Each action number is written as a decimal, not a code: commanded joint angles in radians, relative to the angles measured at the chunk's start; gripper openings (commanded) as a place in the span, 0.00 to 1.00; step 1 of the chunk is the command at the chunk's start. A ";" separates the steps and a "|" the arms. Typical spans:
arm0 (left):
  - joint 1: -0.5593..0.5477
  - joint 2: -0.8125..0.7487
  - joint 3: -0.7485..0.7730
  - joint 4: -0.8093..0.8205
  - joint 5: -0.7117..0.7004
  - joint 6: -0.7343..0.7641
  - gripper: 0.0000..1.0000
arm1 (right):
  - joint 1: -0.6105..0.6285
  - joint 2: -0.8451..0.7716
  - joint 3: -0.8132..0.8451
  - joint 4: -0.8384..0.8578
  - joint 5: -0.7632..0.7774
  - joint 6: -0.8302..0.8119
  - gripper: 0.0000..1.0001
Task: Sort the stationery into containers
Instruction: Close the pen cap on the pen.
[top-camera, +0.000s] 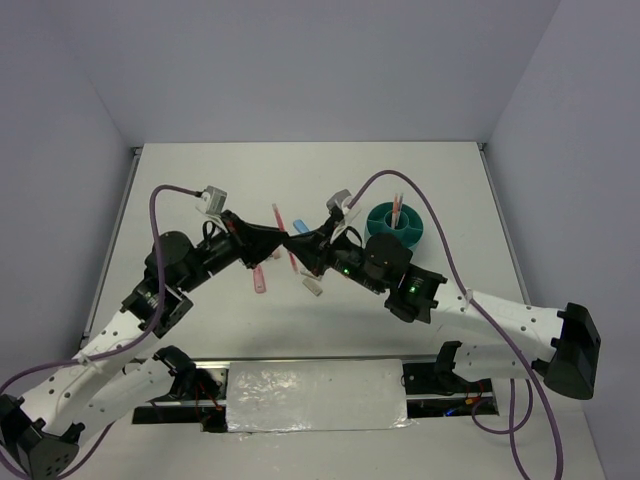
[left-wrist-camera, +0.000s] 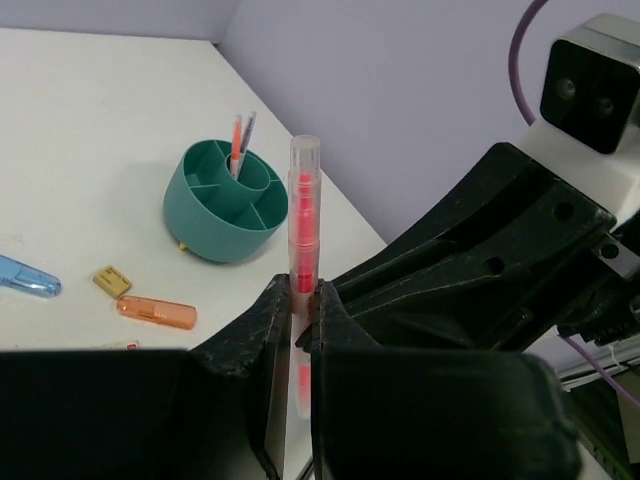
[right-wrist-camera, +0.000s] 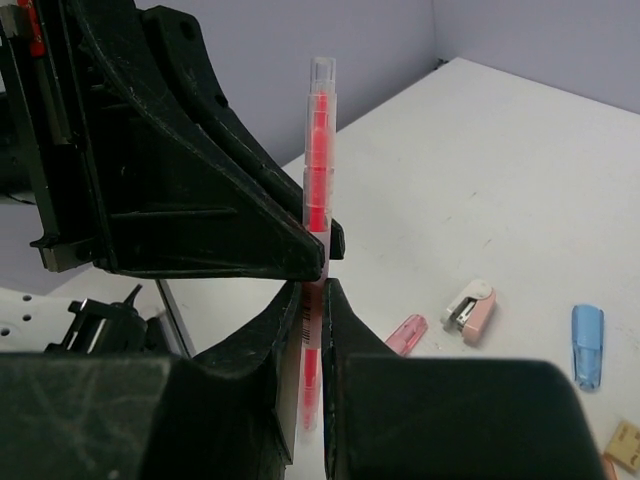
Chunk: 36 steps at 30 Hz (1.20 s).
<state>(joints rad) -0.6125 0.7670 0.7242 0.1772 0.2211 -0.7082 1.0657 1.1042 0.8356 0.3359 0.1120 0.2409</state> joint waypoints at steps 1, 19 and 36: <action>-0.001 -0.032 -0.034 0.086 0.090 0.058 0.01 | 0.002 0.014 0.045 0.086 -0.127 -0.020 0.00; -0.001 -0.113 -0.069 0.136 0.166 0.131 0.13 | -0.003 0.046 0.057 0.080 -0.224 0.020 0.00; -0.001 -0.037 0.144 0.030 -0.029 0.147 0.71 | -0.004 0.094 0.057 0.046 -0.270 0.014 0.00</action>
<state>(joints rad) -0.6113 0.7139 0.8276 0.1864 0.2161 -0.5755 1.0618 1.1889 0.8452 0.3557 -0.1364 0.2638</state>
